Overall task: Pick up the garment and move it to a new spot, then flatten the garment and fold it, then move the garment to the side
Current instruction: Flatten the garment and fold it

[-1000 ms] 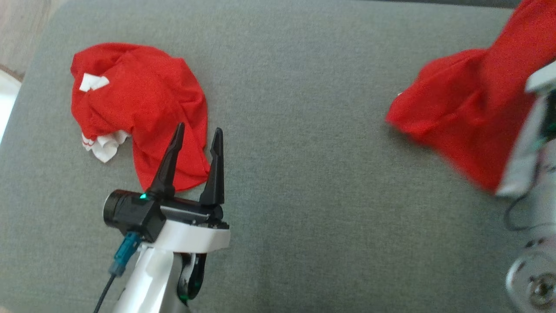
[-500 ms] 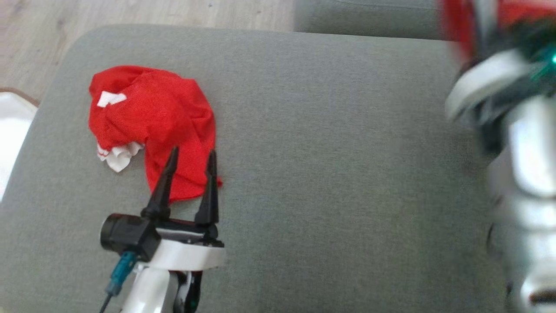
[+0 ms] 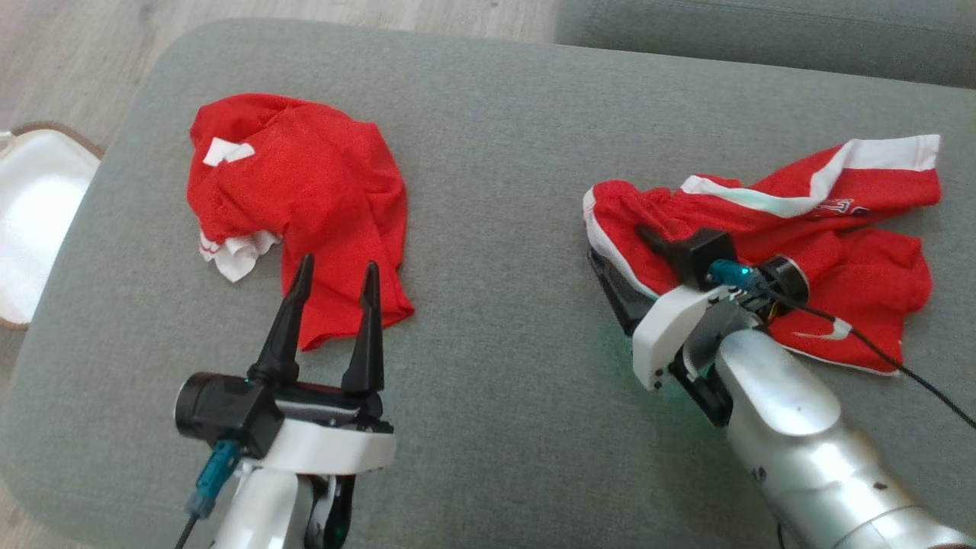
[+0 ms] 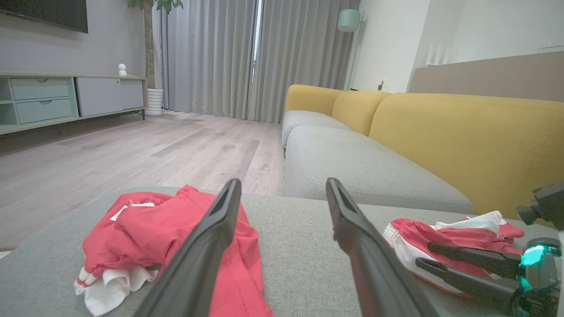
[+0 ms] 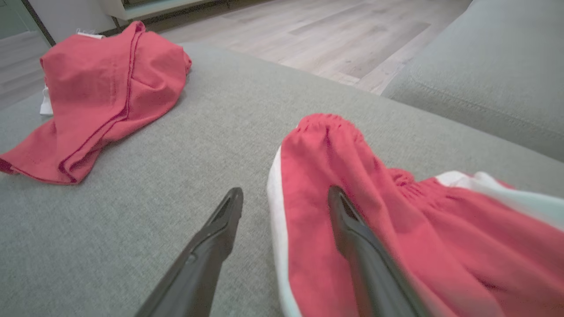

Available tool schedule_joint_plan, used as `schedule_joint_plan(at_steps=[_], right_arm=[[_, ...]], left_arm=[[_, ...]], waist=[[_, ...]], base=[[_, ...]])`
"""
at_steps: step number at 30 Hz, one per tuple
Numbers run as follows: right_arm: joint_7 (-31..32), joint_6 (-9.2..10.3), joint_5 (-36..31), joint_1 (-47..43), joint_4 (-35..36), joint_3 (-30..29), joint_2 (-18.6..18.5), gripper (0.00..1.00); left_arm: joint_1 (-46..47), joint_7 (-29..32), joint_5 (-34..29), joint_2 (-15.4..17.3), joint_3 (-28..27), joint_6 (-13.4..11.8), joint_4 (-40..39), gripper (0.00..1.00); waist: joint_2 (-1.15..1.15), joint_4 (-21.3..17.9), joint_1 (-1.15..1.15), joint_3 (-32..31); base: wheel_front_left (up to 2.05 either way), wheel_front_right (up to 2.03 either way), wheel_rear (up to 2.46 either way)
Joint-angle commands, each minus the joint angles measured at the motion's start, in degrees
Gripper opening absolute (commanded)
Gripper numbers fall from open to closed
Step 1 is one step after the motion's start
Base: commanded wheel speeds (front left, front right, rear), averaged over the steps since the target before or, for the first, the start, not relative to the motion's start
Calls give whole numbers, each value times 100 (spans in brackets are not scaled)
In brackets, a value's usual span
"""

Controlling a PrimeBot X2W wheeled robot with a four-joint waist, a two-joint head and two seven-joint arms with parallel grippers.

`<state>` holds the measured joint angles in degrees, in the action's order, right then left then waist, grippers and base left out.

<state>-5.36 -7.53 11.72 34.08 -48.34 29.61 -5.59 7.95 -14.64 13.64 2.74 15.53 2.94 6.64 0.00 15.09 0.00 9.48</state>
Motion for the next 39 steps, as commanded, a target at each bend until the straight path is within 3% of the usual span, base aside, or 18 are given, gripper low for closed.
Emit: schedule_joint_plan(at_steps=[1,7,13,19,26,32,39], right_arm=[[-220,4,62,290,125,60,75,100],[-619,4,141,226,377,-281,-47,100],[-890,4,-90,-363,1192,-1462,-160,100],[-956,4,-492,-1551,2237,-2633,139,100],[-962,4,-527,-2652,2941,-2938,266,100],[-963,4,-629,-2728,2921,-3025,269,100],[-629,4,-1167,-2357,2055,-3393,270,100]], left_arm=[[179,-36,16,14,-201,-49,-192,100],[147,-36,19,14,-334,-63,-280,100],[119,-36,-6,14,-424,-48,-433,100],[80,-36,7,14,-491,-3,-530,100],[91,-36,-19,14,-509,68,-481,100],[115,-36,-47,14,-504,119,-428,100],[200,-36,-66,14,-388,158,-391,100]], waist=[[0,-82,0,-19],[0,-386,0,-101],[0,-841,0,-223],[0,-1252,0,-294],[0,-1506,0,-276],[0,-1572,0,-213],[0,-1435,0,-23]], base=[[0,0,0],[0,0,0],[0,0,0],[0,0,0],[0,0,0],[0,0,0],[0,0,0]])
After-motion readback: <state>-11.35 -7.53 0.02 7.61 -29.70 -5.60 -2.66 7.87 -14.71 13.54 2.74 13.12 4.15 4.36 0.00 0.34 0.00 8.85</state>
